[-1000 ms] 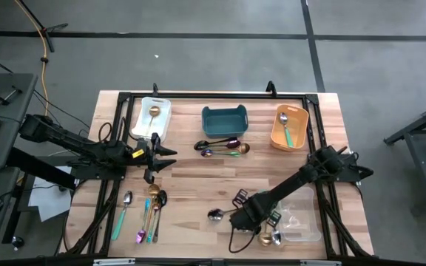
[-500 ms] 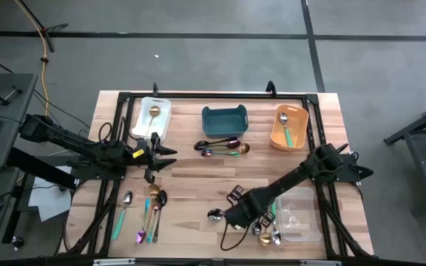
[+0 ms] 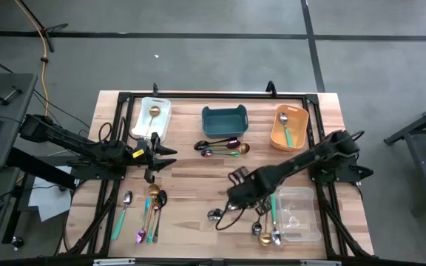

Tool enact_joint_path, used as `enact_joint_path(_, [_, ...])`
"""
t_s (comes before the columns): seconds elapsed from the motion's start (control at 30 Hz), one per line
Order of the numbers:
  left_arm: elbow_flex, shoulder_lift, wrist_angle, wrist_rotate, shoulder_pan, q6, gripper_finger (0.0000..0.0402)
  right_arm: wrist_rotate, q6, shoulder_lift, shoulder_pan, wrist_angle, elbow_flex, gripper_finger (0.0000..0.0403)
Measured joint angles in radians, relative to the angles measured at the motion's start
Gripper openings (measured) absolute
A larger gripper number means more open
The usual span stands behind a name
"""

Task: Sort silverware by color (type)
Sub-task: Put the light green spoon into the orange bin

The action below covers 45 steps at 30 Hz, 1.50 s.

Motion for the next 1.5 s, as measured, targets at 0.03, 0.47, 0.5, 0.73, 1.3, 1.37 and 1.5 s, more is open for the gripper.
enact_joint_path(0.03, [0.000, 0.000, 0.000, 0.000, 0.000, 0.000, 0.0136, 0.016, 0.016, -0.027, -0.005, 0.020, -0.020, 0.0037])
enact_joint_path(0.47, [0.000, 0.000, 0.008, 0.000, 0.000, 0.000, 0.0136, 0.216, 0.256, -0.324, -0.008, 0.208, -0.251, 0.0037])
enact_joint_path(0.5, [0.000, 0.000, 0.008, 0.000, 0.000, 0.000, 0.0136, 0.224, 0.277, -0.334, -0.008, 0.211, -0.262, 0.0037])
enact_joint_path(0.73, [0.000, 0.000, 0.009, 0.000, 0.000, -0.026, 0.0136, 0.291, 0.399, -0.350, -0.007, 0.231, -0.311, 0.0037])
enact_joint_path(1.3, [0.000, 0.000, 0.099, -0.001, 0.007, 0.130, 0.0136, 0.335, 0.324, -0.350, -0.097, 0.255, -0.319, 0.0037])
enact_joint_path(1.37, [0.000, 0.000, 0.100, -0.003, 0.015, 0.160, 0.0136, 0.334, 0.323, -0.350, -0.115, 0.252, -0.319, 0.0037])
enact_joint_path(1.5, [0.000, 0.000, 0.099, -0.004, 0.045, 0.193, 0.0136, 0.334, 0.329, -0.350, -0.170, 0.219, -0.319, 0.0037])
